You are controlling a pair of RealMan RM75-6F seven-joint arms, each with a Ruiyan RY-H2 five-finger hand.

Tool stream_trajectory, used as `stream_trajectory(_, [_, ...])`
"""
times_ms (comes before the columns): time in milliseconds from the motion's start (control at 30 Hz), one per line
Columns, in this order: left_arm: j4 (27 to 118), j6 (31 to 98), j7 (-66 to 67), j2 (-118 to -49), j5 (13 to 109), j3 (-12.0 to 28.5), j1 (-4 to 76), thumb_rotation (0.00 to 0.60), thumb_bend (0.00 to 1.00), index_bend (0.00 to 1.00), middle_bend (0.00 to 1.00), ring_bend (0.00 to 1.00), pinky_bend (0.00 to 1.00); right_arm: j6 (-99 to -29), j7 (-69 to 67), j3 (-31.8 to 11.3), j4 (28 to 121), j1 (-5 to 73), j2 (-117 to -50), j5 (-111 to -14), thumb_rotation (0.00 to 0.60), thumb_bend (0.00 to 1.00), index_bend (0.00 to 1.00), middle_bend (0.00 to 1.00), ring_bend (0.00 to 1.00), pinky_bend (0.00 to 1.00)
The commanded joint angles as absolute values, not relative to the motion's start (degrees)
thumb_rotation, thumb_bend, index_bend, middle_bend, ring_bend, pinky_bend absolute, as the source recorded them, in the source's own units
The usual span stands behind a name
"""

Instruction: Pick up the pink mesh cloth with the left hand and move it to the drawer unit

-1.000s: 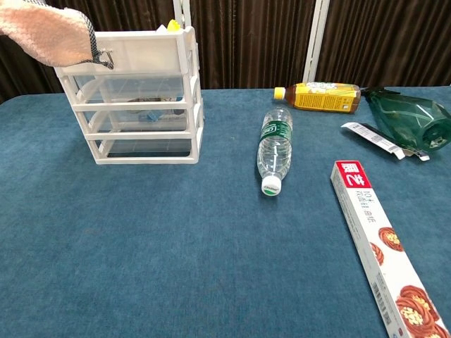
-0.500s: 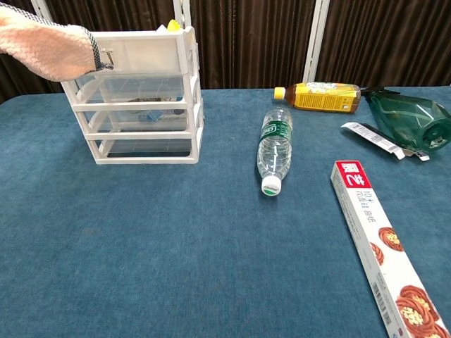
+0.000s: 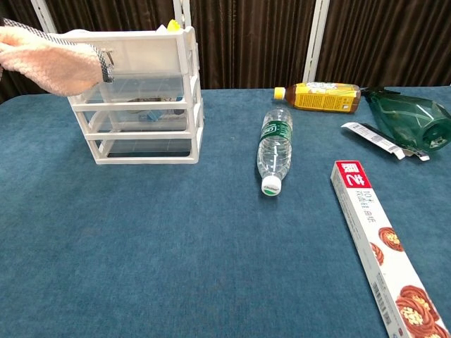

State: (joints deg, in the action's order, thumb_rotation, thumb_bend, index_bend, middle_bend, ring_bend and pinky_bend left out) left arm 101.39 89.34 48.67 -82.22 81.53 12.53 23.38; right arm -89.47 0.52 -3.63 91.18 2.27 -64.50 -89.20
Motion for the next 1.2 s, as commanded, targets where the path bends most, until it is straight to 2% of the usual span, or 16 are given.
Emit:
stream_trajectory(33, [100.8,89.1,48.8,-82.6,81.8,12.3,23.5,0.6,0.75,0.97,0.84,0.8,0.74,-89.5,0.5,-3.7,91.2,2.3,-64.5,-89.2,0.6,0.0,0.0,0.0,0.0,0.0])
stream_trajectory(467, [98.3,87.8,49.6,-83.8,82.6,11.4,24.1,0.6,0.73,0.95,0.82,0.79,0.72,-89.6,0.4,-3.6,91.2,2.3,-64.5,-89.3,0.6,0.0,0.0,0.0,0.0,0.0])
stream_trajectory(567, [97.3,86.7,50.6,-83.5,83.1,10.4,24.3,0.6,0.57,0.86,0.72,0.71,0.67,-89.6,0.4,-3.7,91.2,2.3,-64.5,-89.2,0.6,0.0,0.0,0.0,0.0,0.0])
stream_trajectory(633, [97.2,85.0,52.3,-82.8,82.7,9.3,24.4,0.6,0.39,0.8,0.61,0.6,0.61,-89.6,0.4,-3.7,91.2,2.2,-64.5,-89.2,0.6,0.0,0.0,0.0,0.0,0.0])
stream_trajectory(667, [97.4,84.2,53.1,-82.5,82.3,8.9,24.4,0.6,0.34,0.78,0.57,0.57,0.58,-89.5,0.4,-3.7,91.2,2.3,-64.5,-89.2,0.6,0.0,0.0,0.0,0.0,0.0])
stream_trajectory(767, [98.8,81.3,55.7,-81.1,80.8,7.7,24.8,0.6,0.2,0.68,0.45,0.43,0.41,-89.6,0.3,-3.7,91.2,2.3,-64.4,-89.2,0.6,0.0,0.0,0.0,0.0,0.0])
stream_trajectory(833, [99.5,79.6,57.2,-80.3,79.9,7.2,25.1,0.6,0.13,0.55,0.33,0.28,0.26,-89.6,0.3,-3.7,91.2,2.3,-64.4,-89.2,0.6,0.0,0.0,0.0,0.0,0.0])
stream_trajectory(933, [100.4,76.9,59.5,-79.0,78.8,6.1,25.8,0.6,0.06,0.36,0.15,0.1,0.13,-89.7,0.2,-3.7,91.2,2.2,-64.4,-89.2,0.6,0.0,0.0,0.0,0.0,0.0])
stream_trajectory(1000, [100.7,75.6,60.3,-78.3,78.4,5.4,26.1,0.6,0.02,0.22,0.04,0.02,0.07,-89.7,0.2,-3.7,91.2,2.2,-64.4,-89.2,0.6,0.0,0.0,0.0,0.0,0.0])
stream_trajectory(1100, [100.4,74.4,60.2,-77.7,79.3,4.6,26.7,0.6,0.0,0.11,0.0,0.0,0.03,-89.7,0.2,-3.7,91.2,2.2,-64.4,-89.3,0.6,0.0,0.0,0.0,0.0,0.0])
stream_trajectory(1200, [99.7,74.7,58.0,-77.7,81.4,3.9,26.7,0.6,0.0,0.08,0.0,0.0,0.02,-89.7,0.2,-3.7,91.2,2.2,-64.4,-89.2,0.6,0.0,0.0,0.0,0.0,0.0])
